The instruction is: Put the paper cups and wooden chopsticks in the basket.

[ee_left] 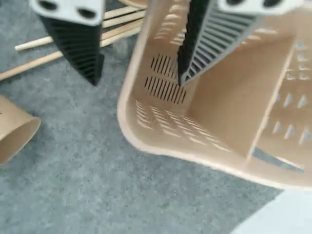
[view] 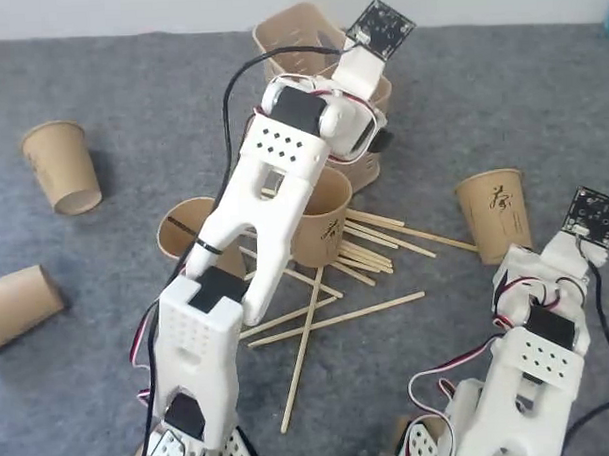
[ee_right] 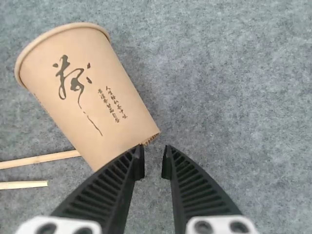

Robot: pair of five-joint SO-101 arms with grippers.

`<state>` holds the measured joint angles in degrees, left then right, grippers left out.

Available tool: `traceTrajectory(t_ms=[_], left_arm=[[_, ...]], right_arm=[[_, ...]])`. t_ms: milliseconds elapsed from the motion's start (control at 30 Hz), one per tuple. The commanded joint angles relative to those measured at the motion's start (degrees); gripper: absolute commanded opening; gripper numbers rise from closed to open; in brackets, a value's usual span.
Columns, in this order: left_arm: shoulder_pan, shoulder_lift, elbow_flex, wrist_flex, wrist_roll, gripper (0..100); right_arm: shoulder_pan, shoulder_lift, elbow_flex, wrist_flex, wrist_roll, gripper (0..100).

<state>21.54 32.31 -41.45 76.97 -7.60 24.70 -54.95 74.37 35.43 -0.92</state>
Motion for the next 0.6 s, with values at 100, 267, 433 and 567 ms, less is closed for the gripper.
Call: traceTrajectory(t_ms=[100,267,433,567], left_arm=[[1.8,-0.3,-3.3,-3.1,0.0,1],[1.8,0.4,-12.1,-3.2,12.7,1],[1.3,1.4,-17.5,-3.4,28.0,1],[1.2,4.7,-21.3,-4.2,36.5,1]], right_arm=[[-0.5,-2.3,-0.4,-0.7,1.1,7.2],[-0.5,-2.3,-0.4,-0.7,1.1,7.2],[-0.5,-2.3,-0.4,-0.7,1.1,7.2],[-0.5,-2.3,-0.4,-0.7,1.1,7.2]])
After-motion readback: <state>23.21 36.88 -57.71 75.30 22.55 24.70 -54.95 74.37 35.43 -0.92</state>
